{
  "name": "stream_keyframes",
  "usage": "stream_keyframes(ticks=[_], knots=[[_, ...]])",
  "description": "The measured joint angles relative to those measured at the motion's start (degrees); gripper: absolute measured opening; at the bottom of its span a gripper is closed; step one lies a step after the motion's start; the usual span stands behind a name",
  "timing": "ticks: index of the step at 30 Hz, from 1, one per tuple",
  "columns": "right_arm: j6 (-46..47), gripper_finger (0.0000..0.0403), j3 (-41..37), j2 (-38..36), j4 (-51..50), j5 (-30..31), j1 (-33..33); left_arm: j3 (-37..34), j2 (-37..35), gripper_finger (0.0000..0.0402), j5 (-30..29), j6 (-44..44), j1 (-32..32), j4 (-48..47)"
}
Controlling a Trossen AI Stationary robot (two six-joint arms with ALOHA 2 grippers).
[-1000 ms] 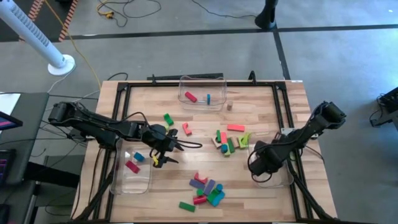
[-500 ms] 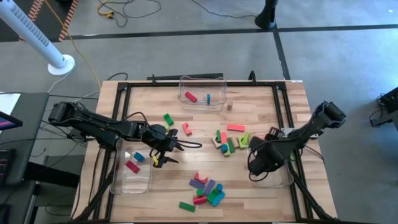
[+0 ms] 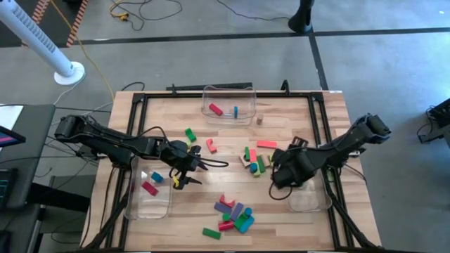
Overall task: Sort blocks by size
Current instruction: Put the orange rectangular block into the top transparent bin
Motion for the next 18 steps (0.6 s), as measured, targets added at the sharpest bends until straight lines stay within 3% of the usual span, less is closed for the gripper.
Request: stream_keyframes(ticks=[7, 18], knots=[[-11.54, 0.0244, 0.00, 0.00, 10.17, 0.81, -4.74, 0.00, 0.00, 0.0270, 0.00, -0.27, 0.00, 0.00], [-21.72, 0.0244, 0.00, 0.00, 18.56, 0.44, -13.49, 0.00, 0.00, 0.0270, -0.01, -0.42, 0.00, -0.17]])
